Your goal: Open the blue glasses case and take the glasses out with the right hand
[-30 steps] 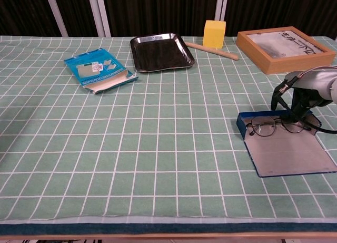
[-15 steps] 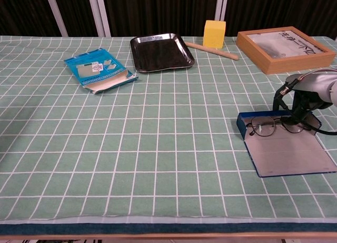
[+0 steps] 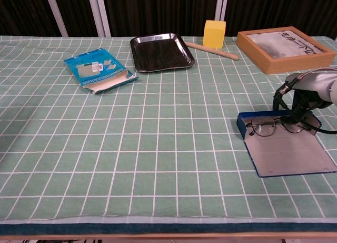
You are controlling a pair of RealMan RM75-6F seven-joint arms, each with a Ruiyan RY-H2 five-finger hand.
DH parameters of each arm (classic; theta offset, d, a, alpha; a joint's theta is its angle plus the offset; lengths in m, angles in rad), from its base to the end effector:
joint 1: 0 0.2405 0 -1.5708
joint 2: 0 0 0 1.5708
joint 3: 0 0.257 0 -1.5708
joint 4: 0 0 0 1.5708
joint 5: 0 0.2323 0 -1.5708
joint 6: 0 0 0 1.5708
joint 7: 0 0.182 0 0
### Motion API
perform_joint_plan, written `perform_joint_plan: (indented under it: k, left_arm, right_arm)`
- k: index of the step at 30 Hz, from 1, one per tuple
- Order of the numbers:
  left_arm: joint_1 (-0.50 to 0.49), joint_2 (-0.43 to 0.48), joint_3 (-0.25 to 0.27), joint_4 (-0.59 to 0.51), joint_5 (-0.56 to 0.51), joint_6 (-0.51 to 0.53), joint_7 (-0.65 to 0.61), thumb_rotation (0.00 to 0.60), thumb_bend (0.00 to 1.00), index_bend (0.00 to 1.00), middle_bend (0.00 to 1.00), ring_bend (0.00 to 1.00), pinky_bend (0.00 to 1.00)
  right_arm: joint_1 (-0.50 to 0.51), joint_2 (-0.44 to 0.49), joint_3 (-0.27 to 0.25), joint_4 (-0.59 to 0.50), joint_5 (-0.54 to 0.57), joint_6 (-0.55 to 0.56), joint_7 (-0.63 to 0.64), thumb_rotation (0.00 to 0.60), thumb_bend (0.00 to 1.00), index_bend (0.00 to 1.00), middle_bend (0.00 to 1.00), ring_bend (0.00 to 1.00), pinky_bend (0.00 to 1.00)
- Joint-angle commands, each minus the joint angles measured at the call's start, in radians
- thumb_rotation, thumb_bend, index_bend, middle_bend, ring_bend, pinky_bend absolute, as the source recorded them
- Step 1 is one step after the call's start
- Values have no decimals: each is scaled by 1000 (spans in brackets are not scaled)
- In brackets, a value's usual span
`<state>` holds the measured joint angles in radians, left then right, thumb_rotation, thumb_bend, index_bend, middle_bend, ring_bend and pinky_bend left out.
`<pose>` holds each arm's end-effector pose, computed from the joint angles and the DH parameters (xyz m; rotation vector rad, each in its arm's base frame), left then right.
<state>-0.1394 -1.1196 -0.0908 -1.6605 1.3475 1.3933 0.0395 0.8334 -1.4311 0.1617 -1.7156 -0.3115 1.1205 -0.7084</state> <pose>-0.3235 0.2455 0.1345 -1.3172 -0.9896 -0.8585 -0.1976 -0.3705 -0.0237 1.5514 -1.2585 0.4514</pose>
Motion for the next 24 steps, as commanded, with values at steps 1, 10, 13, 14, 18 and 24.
perform_joint_plan:
  k: [1, 10, 13, 14, 18, 24]
  left_arm:
    - [0, 0, 0, 0, 0, 0, 0, 600, 0, 0, 0, 0, 0]
    - [0, 1, 0, -1, 0, 0, -1, 600, 0, 0, 0, 0, 0]
    - [0, 0, 3, -2, 3, -3, 1, 600, 0, 0, 0, 0, 0]
    - [-1, 0, 4, -1, 4, -3, 2, 600, 0, 0, 0, 0, 0]
    - [-1, -1, 4, -2, 4, -3, 3, 600, 0, 0, 0, 0, 0]
    - [0, -1, 4, -2, 5, -1, 2, 600, 0, 0, 0, 0, 0]
  right_arm:
    - [0, 0, 1, -1, 2, 0, -1, 600, 491, 413, 1000, 1000, 1000]
    - [2, -3, -1, 10, 23, -7, -7, 600, 501, 424, 1000, 1000, 1000]
    - [3, -4, -3, 11, 24, -7, -10, 600, 513, 428, 1000, 1000, 1000]
    - [3, -4, -2, 11, 24, -6, -9, 600, 518, 428, 1000, 1000, 1000]
    - [3, -7, -3, 6, 22, -4, -11, 600, 529, 428, 1000, 1000, 1000]
    - [4, -8, -2, 4, 25, -1, -13, 600, 529, 428, 1000, 1000, 1000]
